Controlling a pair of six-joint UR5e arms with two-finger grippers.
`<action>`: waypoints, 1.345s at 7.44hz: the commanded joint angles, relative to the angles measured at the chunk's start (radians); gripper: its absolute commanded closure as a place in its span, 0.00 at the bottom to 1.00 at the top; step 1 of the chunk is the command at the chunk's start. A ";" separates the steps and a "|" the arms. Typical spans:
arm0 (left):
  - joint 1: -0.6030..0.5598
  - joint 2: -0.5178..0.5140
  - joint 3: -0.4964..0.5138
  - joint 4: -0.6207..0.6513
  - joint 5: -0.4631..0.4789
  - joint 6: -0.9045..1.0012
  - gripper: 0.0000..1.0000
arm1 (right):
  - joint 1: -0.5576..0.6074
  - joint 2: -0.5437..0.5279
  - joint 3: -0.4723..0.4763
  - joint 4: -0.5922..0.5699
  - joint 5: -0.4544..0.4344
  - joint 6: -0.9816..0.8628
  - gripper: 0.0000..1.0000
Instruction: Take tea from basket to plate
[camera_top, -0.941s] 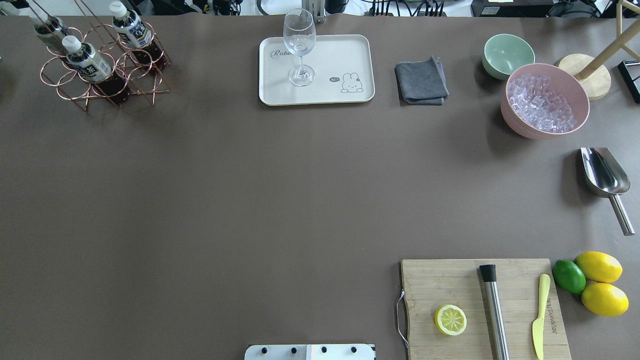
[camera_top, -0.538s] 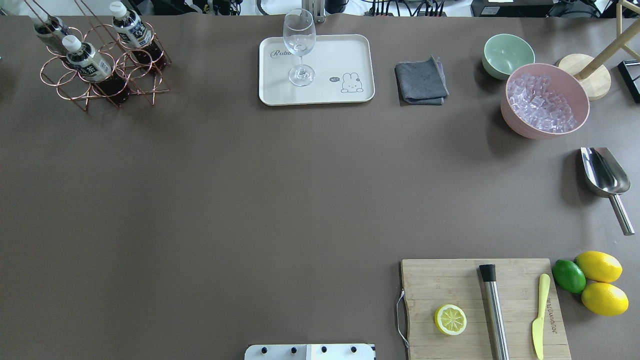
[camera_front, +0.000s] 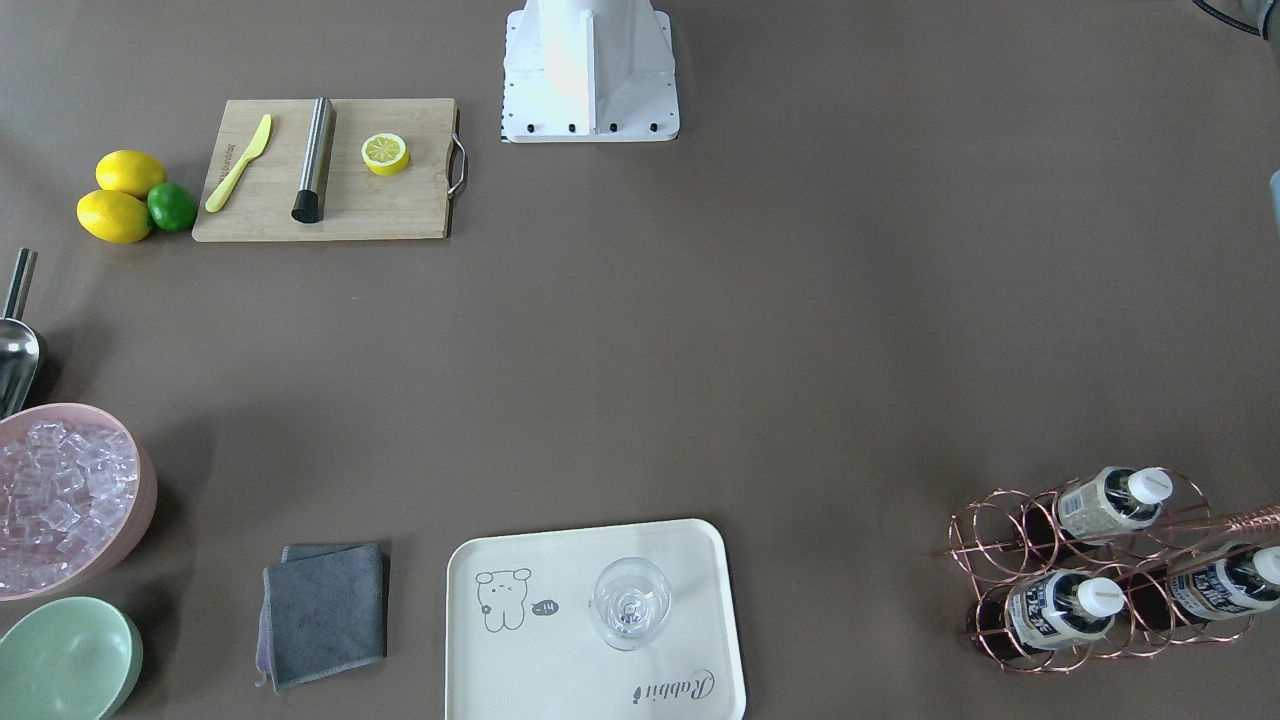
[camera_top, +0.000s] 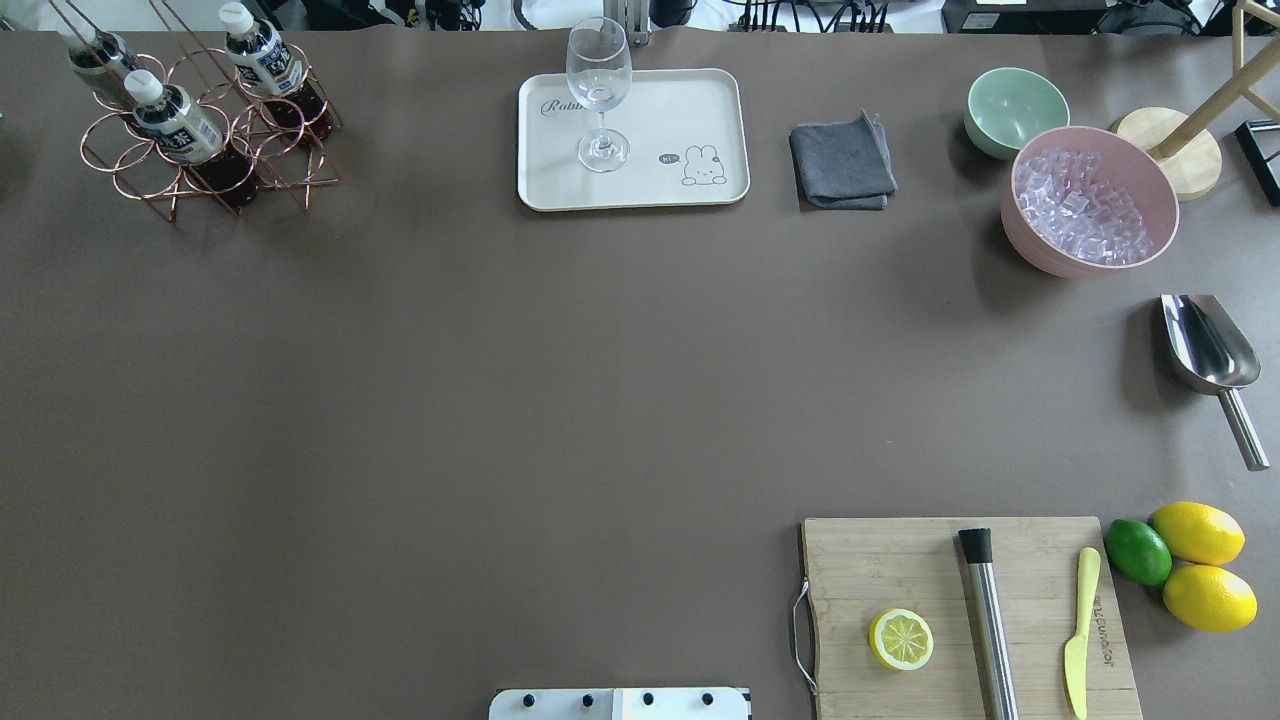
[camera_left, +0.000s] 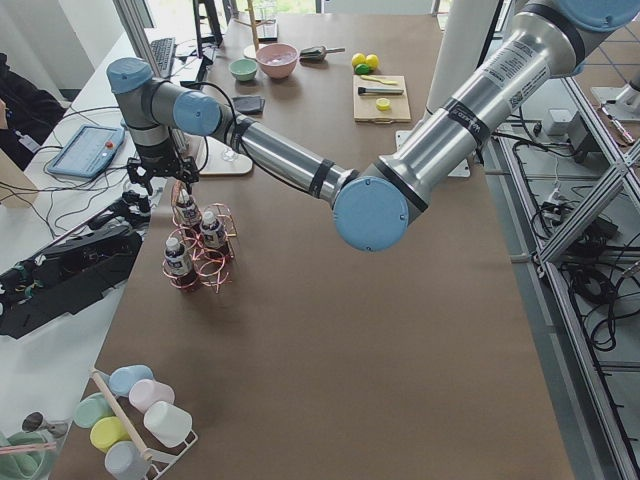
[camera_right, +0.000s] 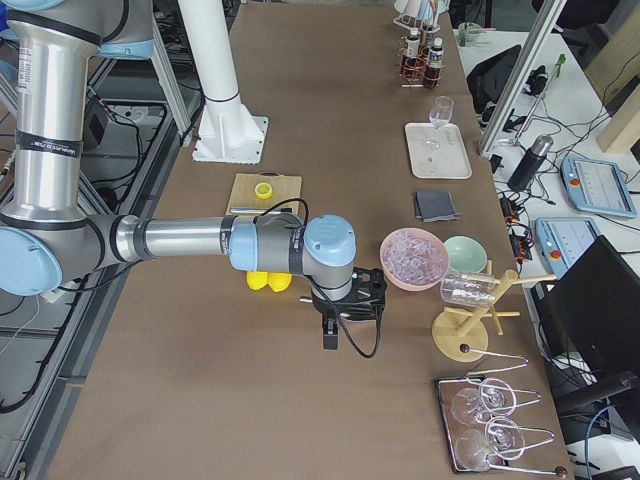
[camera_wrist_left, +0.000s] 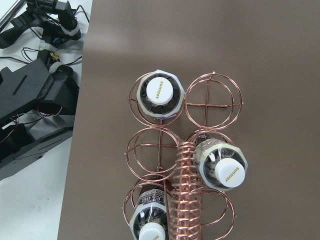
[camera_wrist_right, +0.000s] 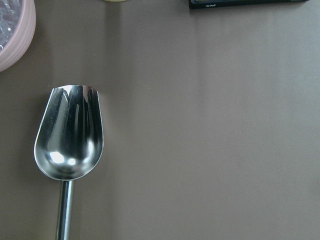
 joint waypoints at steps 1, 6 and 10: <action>0.034 0.001 0.008 -0.006 0.001 -0.010 0.01 | -0.001 0.000 -0.001 0.000 0.000 0.000 0.00; 0.053 -0.008 0.011 -0.003 0.002 -0.001 1.00 | -0.001 0.001 -0.013 0.000 0.002 0.000 0.00; 0.028 -0.027 -0.026 0.068 -0.019 0.092 1.00 | 0.001 0.001 -0.015 0.002 0.002 0.000 0.00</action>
